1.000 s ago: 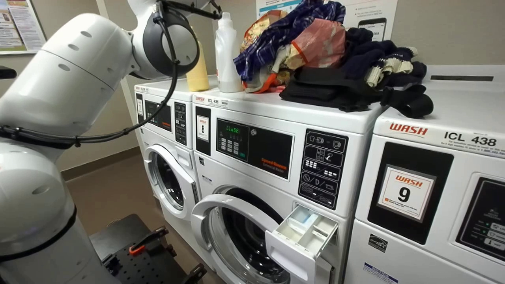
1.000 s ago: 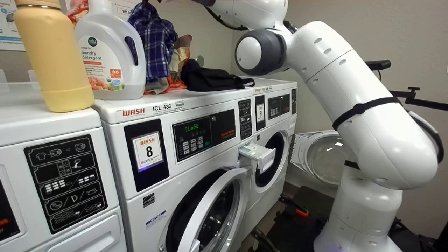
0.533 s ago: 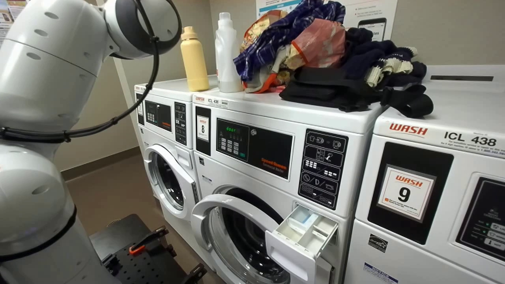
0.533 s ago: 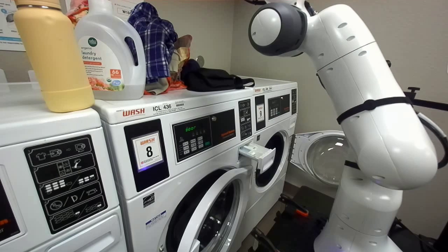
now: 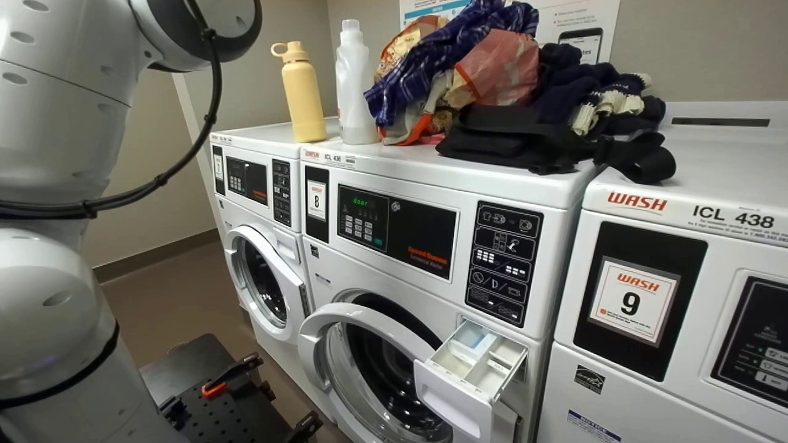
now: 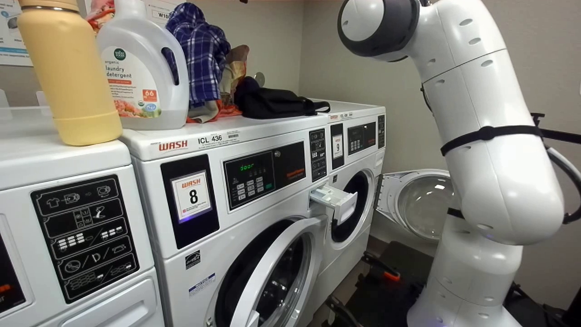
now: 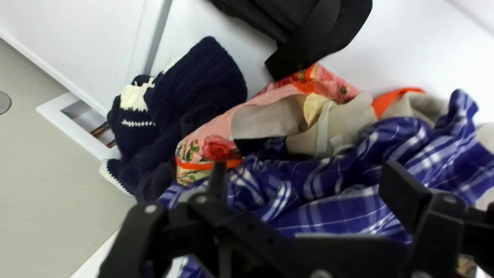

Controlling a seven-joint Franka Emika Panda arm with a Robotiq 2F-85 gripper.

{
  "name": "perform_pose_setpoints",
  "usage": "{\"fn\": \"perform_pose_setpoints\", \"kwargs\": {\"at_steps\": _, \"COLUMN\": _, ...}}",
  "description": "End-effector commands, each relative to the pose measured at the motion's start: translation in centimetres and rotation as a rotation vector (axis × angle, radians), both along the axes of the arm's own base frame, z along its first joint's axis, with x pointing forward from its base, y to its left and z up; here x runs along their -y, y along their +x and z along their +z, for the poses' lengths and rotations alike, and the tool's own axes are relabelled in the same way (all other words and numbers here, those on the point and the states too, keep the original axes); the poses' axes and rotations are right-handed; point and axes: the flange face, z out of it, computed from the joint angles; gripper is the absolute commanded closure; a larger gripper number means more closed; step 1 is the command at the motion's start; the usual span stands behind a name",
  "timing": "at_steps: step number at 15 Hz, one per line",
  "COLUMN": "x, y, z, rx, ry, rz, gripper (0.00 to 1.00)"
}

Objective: Put the blue checked shirt in the bag

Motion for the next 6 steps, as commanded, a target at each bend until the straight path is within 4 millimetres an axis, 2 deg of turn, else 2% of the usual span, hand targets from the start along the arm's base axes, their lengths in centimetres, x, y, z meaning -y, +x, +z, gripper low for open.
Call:
{"fn": "perform_pose_setpoints", "kwargs": {"at_steps": 1, "x": 0.7, "y": -2.0, "z": -0.2, "rx": -0.132, "ry": -0.005, "rz": 0.123, "gripper": 0.00}}
{"fn": "perform_pose_setpoints", "kwargs": {"at_steps": 6, "x": 2.7, "y": -2.5, "z": -0.9, "rx": -0.190, "ry": 0.033, "rz": 0.201, "gripper": 0.00}}
